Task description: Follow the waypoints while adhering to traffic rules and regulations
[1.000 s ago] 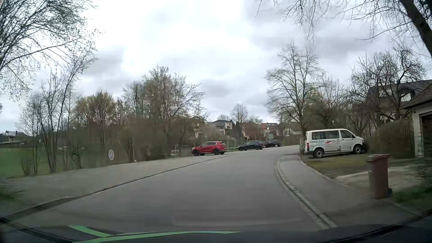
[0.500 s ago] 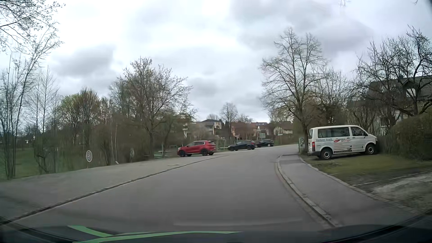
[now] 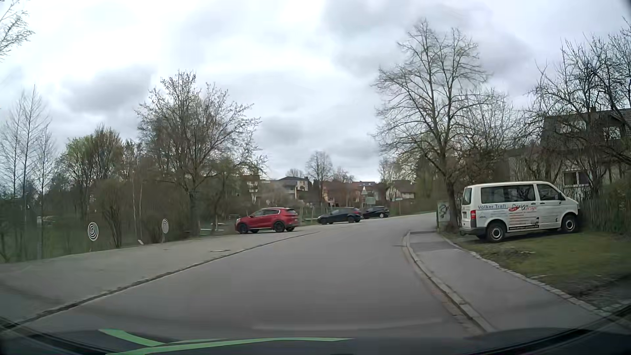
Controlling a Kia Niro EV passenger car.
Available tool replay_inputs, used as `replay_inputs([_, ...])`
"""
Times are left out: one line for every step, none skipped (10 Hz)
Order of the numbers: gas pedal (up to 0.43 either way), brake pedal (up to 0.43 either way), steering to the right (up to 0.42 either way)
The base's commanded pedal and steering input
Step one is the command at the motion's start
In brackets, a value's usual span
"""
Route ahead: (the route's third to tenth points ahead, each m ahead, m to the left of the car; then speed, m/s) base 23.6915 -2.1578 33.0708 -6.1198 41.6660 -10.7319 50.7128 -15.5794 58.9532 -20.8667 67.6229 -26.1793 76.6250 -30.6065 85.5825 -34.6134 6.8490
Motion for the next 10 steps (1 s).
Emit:
replay_inputs([0.157,0.000,0.049])
replay_inputs([0.157,0.000,0.048])
replay_inputs([0.157,0.000,0.048])
replay_inputs([0.157,0.000,0.048])
replay_inputs([0.157,0.000,0.048])
replay_inputs([0.157,0.000,0.048])
replay_inputs([0.157,0.000,0.048])
replay_inputs([0.157,0.000,0.048])
replay_inputs([0.157,0.000,0.048])
replay_inputs([0.157,0.000,0.048])
